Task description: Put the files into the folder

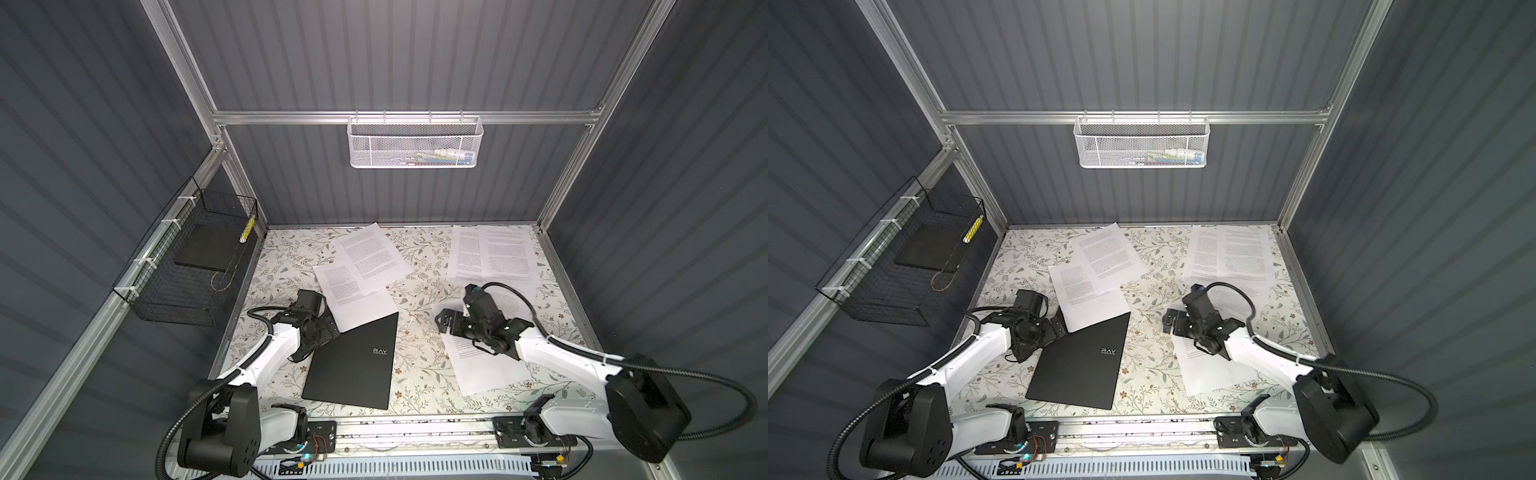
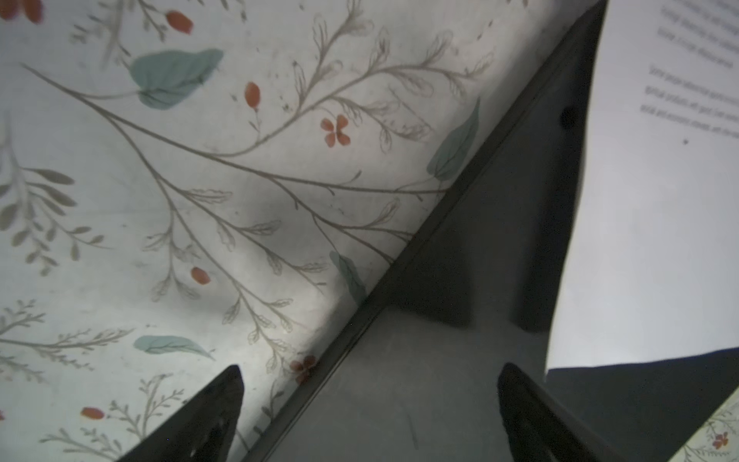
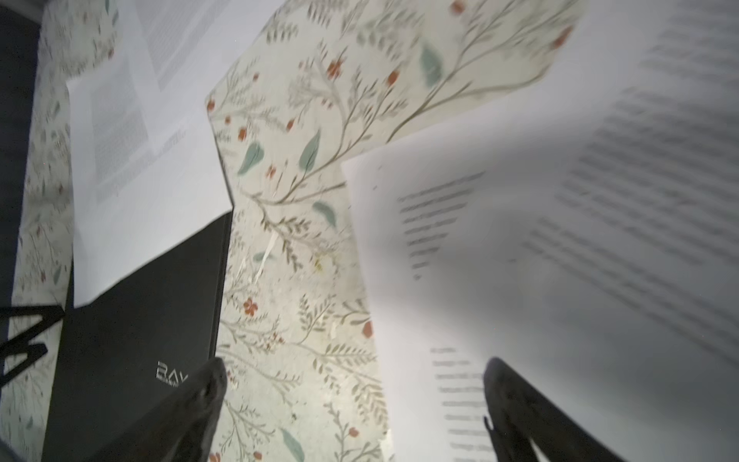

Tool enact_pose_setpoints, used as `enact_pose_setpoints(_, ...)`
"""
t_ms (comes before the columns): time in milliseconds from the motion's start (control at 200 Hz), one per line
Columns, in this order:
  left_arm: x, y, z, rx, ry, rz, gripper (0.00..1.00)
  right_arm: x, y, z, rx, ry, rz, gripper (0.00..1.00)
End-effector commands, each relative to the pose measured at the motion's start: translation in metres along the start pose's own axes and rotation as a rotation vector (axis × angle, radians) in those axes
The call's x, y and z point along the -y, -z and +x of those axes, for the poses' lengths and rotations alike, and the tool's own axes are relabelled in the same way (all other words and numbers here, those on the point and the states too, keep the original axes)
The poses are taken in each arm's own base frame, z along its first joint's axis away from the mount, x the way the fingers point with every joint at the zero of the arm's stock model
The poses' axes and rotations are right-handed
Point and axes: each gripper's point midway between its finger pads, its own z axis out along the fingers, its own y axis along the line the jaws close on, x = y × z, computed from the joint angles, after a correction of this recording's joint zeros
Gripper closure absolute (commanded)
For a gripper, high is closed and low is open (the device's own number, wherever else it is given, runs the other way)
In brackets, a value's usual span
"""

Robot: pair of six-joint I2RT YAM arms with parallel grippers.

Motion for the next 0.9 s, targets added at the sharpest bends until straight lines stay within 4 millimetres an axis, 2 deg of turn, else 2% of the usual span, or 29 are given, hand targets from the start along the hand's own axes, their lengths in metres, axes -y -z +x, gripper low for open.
enact_pose_setpoints(0, 0.011, -0.006, 0.011, -0.074, -0.037, 0.064, 0.0, -0.037, -0.009, 0.011, -0.078, 0.06, -0.074, 0.01)
enact_pose_setpoints(180, 0.037, -0.014, 0.023, -0.143, -0.121, 0.167, 0.0, -0.055, -0.029, 0.023, -0.151, 0.056, -0.138, 0.01)
enact_pose_setpoints(395, 0.082, -0.024, 0.035, -0.193, -0.23, 0.267, 0.0, -0.054, -0.041, 0.024, -0.169, 0.054, -0.128, 0.01)
enact_pose_setpoints(585, 0.127, -0.034, 0.037, -0.198, -0.32, 0.318, 0.0, -0.028, -0.051, 0.015, -0.175, -0.049, -0.101, 0.01)
enact_pose_setpoints(770, 0.188, -0.043, 0.055, -0.221, -0.381, 0.385, 0.0, 0.003, -0.051, 0.002, -0.176, -0.141, -0.075, 0.01)
enact_pose_setpoints(895, 0.209, -0.056, 0.062, -0.246, -0.35, 0.4, 0.0, 0.019, -0.05, -0.005, -0.186, -0.206, -0.07, 0.01)
